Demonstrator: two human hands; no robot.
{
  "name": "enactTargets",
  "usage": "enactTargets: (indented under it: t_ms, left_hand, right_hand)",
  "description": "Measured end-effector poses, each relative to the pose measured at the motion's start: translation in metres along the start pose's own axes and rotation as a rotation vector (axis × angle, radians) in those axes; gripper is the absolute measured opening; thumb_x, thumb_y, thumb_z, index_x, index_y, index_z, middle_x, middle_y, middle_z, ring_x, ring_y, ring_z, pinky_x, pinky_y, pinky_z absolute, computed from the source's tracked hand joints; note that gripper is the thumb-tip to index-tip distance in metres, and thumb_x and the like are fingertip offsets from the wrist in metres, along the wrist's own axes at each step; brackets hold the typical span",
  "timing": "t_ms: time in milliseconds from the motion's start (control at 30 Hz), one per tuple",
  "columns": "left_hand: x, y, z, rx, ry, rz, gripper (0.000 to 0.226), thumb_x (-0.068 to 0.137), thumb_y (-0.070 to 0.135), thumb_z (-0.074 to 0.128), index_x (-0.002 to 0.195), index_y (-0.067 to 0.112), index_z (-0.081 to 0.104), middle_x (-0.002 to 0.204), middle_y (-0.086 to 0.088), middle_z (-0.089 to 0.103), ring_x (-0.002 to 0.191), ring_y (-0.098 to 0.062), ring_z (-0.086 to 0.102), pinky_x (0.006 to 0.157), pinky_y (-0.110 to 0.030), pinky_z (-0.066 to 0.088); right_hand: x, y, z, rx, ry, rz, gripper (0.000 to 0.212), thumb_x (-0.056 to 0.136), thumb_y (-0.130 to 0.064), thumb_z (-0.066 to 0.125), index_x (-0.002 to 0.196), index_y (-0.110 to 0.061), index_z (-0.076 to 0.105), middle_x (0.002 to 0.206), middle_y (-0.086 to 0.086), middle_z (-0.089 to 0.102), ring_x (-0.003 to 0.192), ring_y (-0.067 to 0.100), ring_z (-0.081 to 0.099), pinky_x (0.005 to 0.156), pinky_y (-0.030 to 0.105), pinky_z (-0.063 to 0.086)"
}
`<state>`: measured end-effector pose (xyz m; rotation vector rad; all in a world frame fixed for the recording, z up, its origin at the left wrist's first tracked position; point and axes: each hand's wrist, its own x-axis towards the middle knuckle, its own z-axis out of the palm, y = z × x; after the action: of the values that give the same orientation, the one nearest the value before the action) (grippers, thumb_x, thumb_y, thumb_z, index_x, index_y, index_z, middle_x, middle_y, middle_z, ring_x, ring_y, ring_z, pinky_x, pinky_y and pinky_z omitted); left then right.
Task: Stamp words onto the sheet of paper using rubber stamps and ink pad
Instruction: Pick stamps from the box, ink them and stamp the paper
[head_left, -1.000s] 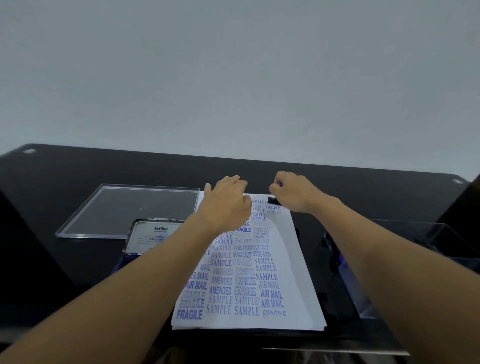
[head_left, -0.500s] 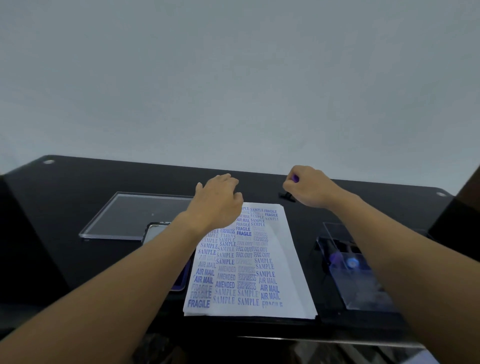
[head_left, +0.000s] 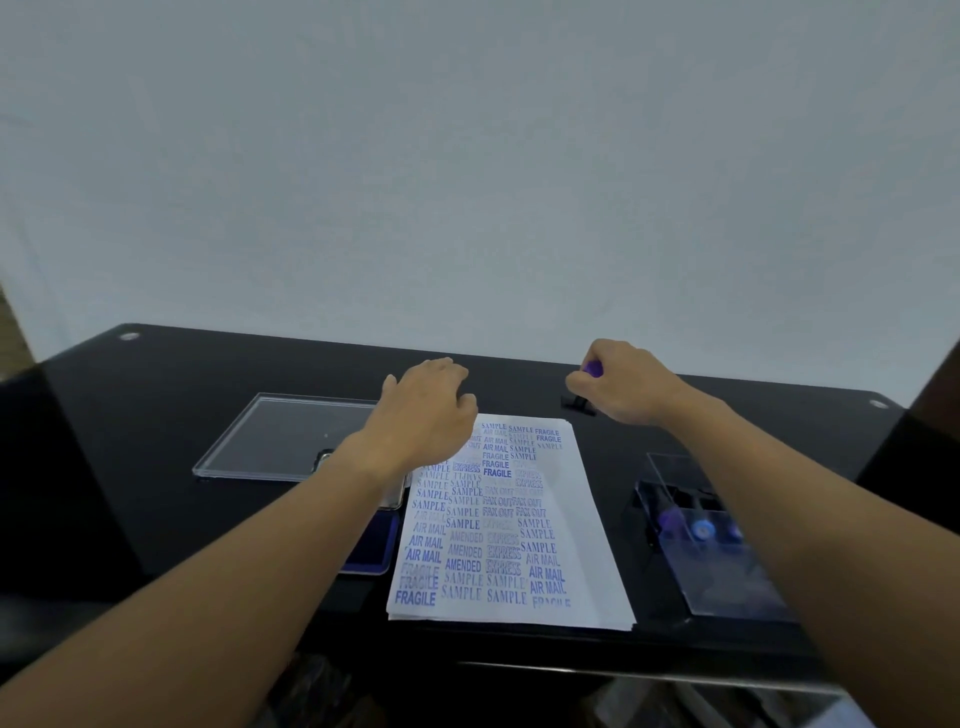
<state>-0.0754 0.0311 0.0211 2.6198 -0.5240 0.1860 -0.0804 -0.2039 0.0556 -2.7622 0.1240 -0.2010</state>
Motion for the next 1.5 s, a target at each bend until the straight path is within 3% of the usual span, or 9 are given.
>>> enactTargets:
  t_ms: [267,433,600,767,867,967,1067,1267,1500]
  left_hand:
    - [-0.016,-0.016,-0.013,-0.007,0.011,-0.017,0.046,0.103,0.028,0.036,0.147,0.014,0.041,0.156,-0.001,0.035,0.144,-0.021,0.031,0.119,-0.053,0.015]
    - [-0.031,-0.033,-0.024,-0.009,0.029,-0.073,0.039,0.102,0.025,0.038,0.135,0.010,0.051,0.140,-0.005,0.049,0.129,-0.023,0.044,0.113,-0.047,0.023]
    - [-0.044,-0.059,-0.032,0.009,0.040,-0.097,0.047,0.102,0.028,0.038,0.147,0.012,0.042,0.154,-0.002,0.038,0.142,-0.020,0.033,0.119,-0.049,0.021]
    - [-0.060,-0.080,-0.037,0.004,0.065,-0.153,0.049,0.103,0.031,0.039,0.150,0.015,0.038,0.158,-0.001,0.033,0.145,-0.017,0.029,0.121,-0.041,0.021]
    - [-0.068,-0.092,-0.036,-0.006,0.060,-0.194,0.049,0.103,0.033,0.039,0.149,0.017,0.039,0.158,0.000,0.033,0.145,-0.018,0.029,0.120,-0.049,0.021]
    - [-0.075,-0.104,-0.034,-0.027,0.062,-0.207,0.049,0.101,0.035,0.039,0.147,0.018,0.041,0.154,-0.001,0.039,0.141,-0.020,0.034,0.117,-0.051,0.026]
    - [-0.082,-0.112,-0.032,-0.027,0.068,-0.219,0.049,0.102,0.033,0.040,0.148,0.016,0.040,0.154,-0.001,0.039,0.141,-0.021,0.034,0.118,-0.048,0.026]
    - [-0.096,-0.132,-0.021,-0.051,0.061,-0.262,0.047,0.102,0.031,0.041,0.146,0.015,0.043,0.156,0.000,0.036,0.144,-0.018,0.030,0.119,-0.045,0.023]
    - [-0.106,-0.153,-0.006,-0.009,0.092,-0.277,0.046,0.101,0.029,0.041,0.146,0.018,0.044,0.158,0.000,0.034,0.146,-0.016,0.026,0.120,-0.045,0.017]
  right_hand:
    - [-0.012,-0.023,0.010,0.077,-0.044,-0.042,0.031,0.099,-0.051,0.051,0.091,-0.021,0.050,0.083,0.003,0.068,0.077,0.013,0.065,0.061,0.028,0.041]
    - [-0.018,-0.050,0.024,0.088,-0.076,-0.087,0.032,0.099,-0.051,0.052,0.090,-0.021,0.047,0.083,0.003,0.067,0.079,0.018,0.065,0.061,0.028,0.043]
    - [-0.023,-0.080,0.042,0.108,-0.103,-0.145,0.034,0.097,-0.051,0.054,0.089,-0.019,0.048,0.088,0.008,0.068,0.075,0.019,0.061,0.064,0.030,0.045]
    - [-0.029,-0.106,0.059,0.142,-0.132,-0.230,0.036,0.096,-0.055,0.054,0.089,-0.020,0.048,0.086,0.003,0.063,0.084,0.024,0.068,0.065,0.030,0.047]
    - [-0.032,-0.119,0.069,0.145,-0.141,-0.269,0.037,0.097,-0.053,0.052,0.093,-0.016,0.051,0.086,0.003,0.062,0.083,0.024,0.066,0.068,0.033,0.049]
    - [-0.037,-0.131,0.077,0.141,-0.142,-0.314,0.031,0.099,-0.048,0.051,0.091,-0.018,0.050,0.083,-0.001,0.058,0.072,0.014,0.056,0.061,0.026,0.041]
    - [-0.040,-0.139,0.085,0.163,-0.146,-0.345,0.025,0.100,-0.040,0.052,0.091,-0.017,0.051,0.086,0.002,0.060,0.072,0.014,0.051,0.060,0.026,0.039]
    - [-0.046,-0.152,0.103,0.192,-0.217,-0.346,0.021,0.097,-0.028,0.046,0.100,-0.008,0.052,0.093,0.010,0.065,0.087,0.030,0.063,0.065,0.033,0.045]
    - [-0.050,-0.168,0.117,0.167,-0.253,-0.346,0.025,0.097,-0.028,0.048,0.101,-0.005,0.054,0.090,0.009,0.060,0.072,0.019,0.049,0.064,0.033,0.041]
